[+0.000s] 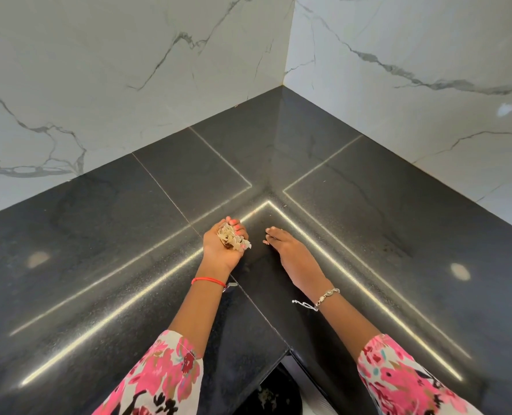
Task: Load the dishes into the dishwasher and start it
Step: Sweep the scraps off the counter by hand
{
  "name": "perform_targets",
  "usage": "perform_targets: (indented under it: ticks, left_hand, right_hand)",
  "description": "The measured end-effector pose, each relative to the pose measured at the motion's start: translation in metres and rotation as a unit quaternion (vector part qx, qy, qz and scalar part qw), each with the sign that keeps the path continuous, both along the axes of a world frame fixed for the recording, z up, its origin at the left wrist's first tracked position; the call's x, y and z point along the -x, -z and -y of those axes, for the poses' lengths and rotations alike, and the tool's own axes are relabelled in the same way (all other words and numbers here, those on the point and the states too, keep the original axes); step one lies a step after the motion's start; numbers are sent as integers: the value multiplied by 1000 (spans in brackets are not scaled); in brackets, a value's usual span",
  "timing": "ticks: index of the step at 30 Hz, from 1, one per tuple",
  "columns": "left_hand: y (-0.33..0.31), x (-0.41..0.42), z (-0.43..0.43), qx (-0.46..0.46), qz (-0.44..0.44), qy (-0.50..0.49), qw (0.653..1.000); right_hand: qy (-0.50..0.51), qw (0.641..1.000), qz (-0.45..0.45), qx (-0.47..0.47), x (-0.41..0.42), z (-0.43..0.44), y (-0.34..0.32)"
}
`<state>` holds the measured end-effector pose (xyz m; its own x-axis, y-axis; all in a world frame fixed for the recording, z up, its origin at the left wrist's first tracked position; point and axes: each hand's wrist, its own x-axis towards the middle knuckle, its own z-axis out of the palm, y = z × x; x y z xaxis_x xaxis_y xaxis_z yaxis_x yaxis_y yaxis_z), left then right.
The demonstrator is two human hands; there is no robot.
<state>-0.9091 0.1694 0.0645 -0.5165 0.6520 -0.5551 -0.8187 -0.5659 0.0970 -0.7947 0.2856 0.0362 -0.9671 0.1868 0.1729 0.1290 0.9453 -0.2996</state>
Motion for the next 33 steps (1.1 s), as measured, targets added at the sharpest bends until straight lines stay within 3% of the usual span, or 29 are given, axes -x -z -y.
perform_targets:
  ticks: [2, 4, 6, 7, 10, 11, 12, 14, 17, 19, 23, 26, 30, 33]
  left_hand:
    - [-1, -2, 0, 5, 0, 0, 1000]
    - [-1, -4, 0, 10, -1, 0, 1000]
    - [0, -6, 0, 14, -5, 7, 1000]
    - [0, -8, 0, 15, -5, 10, 1000]
    - [0, -16, -1, 20, -7, 15, 1000]
    - [0, -17, -3, 30, -7, 15, 999]
    - [1, -19, -4, 37, -3, 19, 999]
    - [2, -22, -7, 66, -6, 31, 997]
    - [3, -26, -9, 117, -67, 46, 990]
    - [1, -28, -9, 102, -64, 45, 992]
    - [-1, -28, -12, 28, -27, 23, 999]
    - [-4, -29, -10, 4, -21, 19, 1000]
    - [-12, -30, -8, 24, -18, 20, 999]
    - [-6, -28, -7, -5, 36, -8, 999]
  right_hand:
    - [-17, 998, -27, -62, -2, 1, 3]
    - [-9, 998, -32, -54, 1, 1, 0]
    - [86, 987, -65, 117, 7, 1, -10]
    - [162, 953, -106, 232, 10, 2, -18]
    - [275, 778, -183, 534, 15, 8, -49]
    - [258, 750, -186, 580, 16, 12, -57]
    - [236, 746, -182, 596, 15, 20, -66]
    - [185, 783, -174, 568, 14, 37, -80]
    - [107, 900, -144, 398, 13, 59, -78]
    - [59, 937, -83, 333, 14, 66, -70]
    - [6, 960, -42, 276, 11, 70, -59]
    - [-14, 945, -92, 313, 10, 65, -66]
    - [21, 899, -181, 397, 7, 37, -80]
    - [98, 912, -155, 367, 9, 6, -65]
